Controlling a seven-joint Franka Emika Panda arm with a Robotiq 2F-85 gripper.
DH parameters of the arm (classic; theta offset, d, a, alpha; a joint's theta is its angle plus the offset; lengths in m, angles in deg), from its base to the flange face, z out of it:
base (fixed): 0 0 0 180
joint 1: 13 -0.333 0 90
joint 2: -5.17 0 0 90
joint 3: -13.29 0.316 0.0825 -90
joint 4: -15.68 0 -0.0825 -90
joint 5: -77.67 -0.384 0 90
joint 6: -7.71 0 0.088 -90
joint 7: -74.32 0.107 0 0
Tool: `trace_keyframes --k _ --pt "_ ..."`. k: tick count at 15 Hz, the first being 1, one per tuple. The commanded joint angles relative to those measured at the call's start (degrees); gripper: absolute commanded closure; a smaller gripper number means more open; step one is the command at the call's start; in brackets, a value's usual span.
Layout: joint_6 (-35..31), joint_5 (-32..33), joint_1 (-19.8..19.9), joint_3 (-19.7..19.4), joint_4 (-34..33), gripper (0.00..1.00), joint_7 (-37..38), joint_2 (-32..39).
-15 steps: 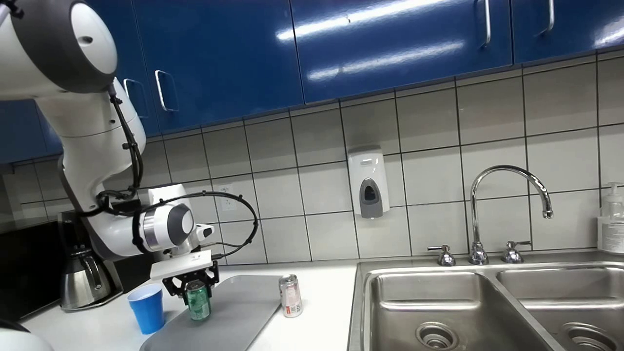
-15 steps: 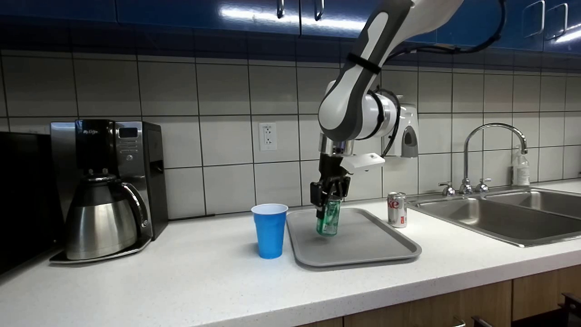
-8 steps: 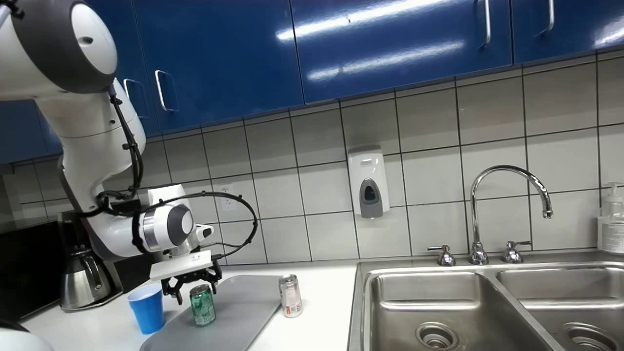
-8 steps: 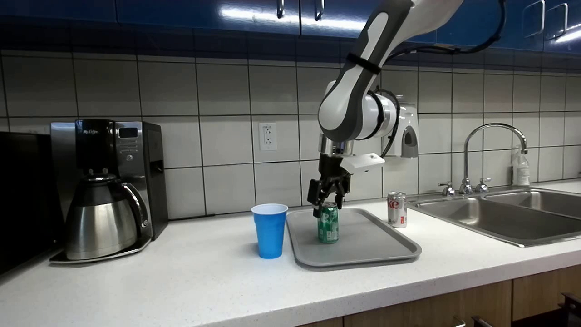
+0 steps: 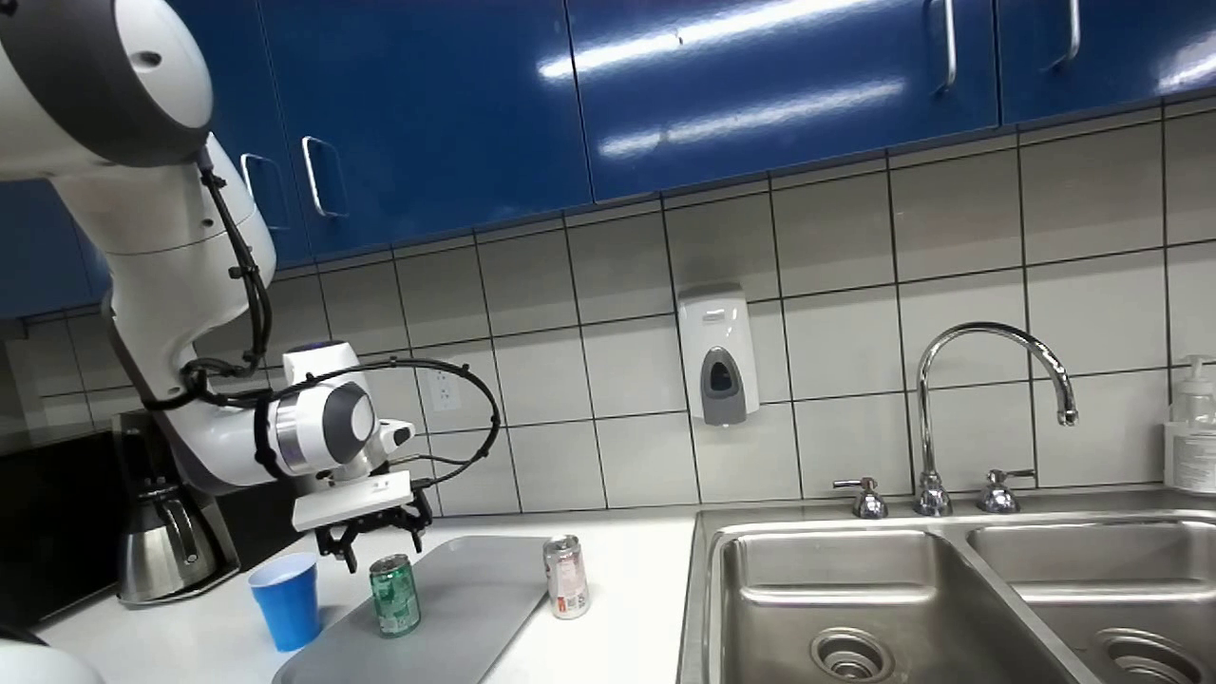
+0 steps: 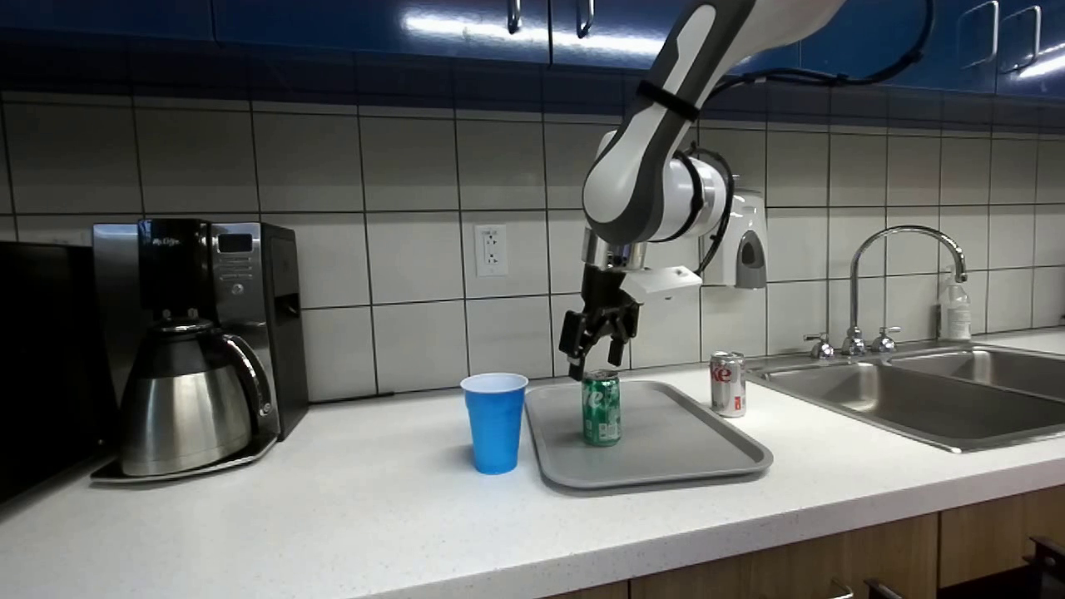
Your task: Place the cans on the grey tray.
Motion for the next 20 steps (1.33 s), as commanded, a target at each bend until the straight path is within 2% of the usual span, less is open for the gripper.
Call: trace_keyframes --k 1,9,20 --pt "-0.82 -1.64 1.19 0.8 1.52 0.0 -0.96 -3.91" --pt "-1.33 -3.44 2.57 -1.07 4.31 0.0 0.19 -9.73" --pt "-0.78 -0.09 6.62 -7.56 8.72 0.0 3.83 -13.21"
